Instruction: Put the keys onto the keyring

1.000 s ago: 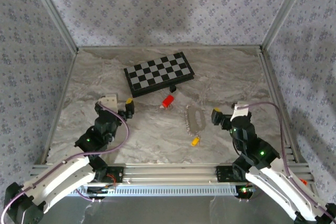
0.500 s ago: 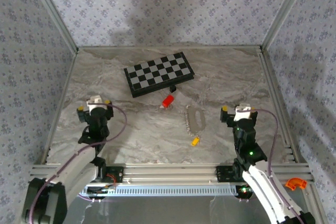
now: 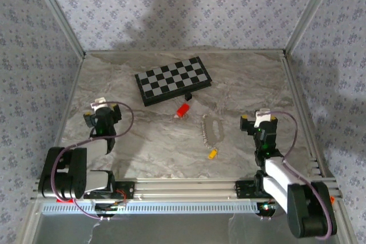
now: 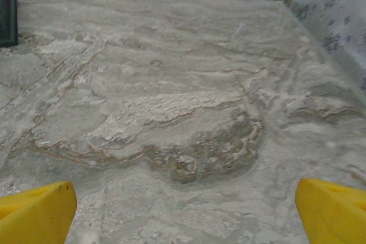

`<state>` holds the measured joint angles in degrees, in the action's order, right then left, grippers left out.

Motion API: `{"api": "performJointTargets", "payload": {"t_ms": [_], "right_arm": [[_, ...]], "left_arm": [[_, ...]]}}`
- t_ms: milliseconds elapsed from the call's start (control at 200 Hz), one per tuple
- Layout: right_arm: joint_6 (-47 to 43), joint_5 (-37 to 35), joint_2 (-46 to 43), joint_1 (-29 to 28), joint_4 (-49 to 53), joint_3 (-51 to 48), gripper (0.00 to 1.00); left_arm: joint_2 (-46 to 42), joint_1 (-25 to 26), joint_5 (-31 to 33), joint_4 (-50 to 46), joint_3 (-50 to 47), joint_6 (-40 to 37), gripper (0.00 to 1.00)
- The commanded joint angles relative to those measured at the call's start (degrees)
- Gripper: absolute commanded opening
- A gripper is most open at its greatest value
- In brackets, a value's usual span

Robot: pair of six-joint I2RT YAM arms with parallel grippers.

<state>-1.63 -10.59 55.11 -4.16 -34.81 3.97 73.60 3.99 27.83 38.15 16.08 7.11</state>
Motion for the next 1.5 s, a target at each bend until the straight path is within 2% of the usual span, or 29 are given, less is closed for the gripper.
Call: {"api": "performJointTargets", "payload": {"t_ms": [0,165,230,570,630,685,745,800,855,950,1004,1494], "right_arm": [[-1.58,3.35,6.60,0.81,-11.69,3.25,1.00],[-1.63,5.23,15.27,2.08,-16.71,6.42,1.00],[-1.54,6.29,17.29,2.67,-17.40,7.50,1.00],[-0.92,8.07,31.76,4.31,-24.36,11.34,1.00],[-0.60,6.89,32.20,4.33,-24.22,11.81,1.00],[0.49,4.59,32.08,4.49,-21.76,13.02,1.00],[2.28,2.02,32.60,5.07,-17.43,15.71,1.00],[2.50,0.05,32.23,5.00,-15.07,16.85,1.00],[2.16,0.21,32.69,4.80,-16.31,16.55,1.00],[1.93,0.04,32.50,4.74,-15.79,16.74,0.99],[1.38,-2.34,32.66,3.56,-15.74,16.86,1.00],[1.63,-0.62,32.71,4.06,-15.20,17.07,1.00]], "left_arm": [[2.13,-0.37,-1.10,5.20,2.79,-0.39,1.00],[8.52,-0.63,-1.60,16.02,1.08,-1.87,1.00],[7.98,-0.60,-2.77,11.94,2.63,-1.71,1.00],[11.46,-0.64,-8.71,9.07,6.19,-4.40,1.00],[13.13,-0.73,-9.43,9.56,6.58,-4.32,1.00],[15.61,-1.54,-9.35,15.54,5.32,-4.08,1.00],[13.87,-1.72,-9.78,9.65,6.57,-3.22,1.00],[15.10,-1.79,-9.72,13.47,5.87,-3.67,1.00],[14.20,-1.86,-9.94,10.38,6.46,-3.26,1.00],[14.23,-1.96,-10.08,10.72,6.40,-3.17,1.00],[14.55,-2.05,-10.08,11.47,6.29,-3.18,1.00],[14.45,-1.98,-10.16,11.16,6.25,-3.21,1.00]]}}
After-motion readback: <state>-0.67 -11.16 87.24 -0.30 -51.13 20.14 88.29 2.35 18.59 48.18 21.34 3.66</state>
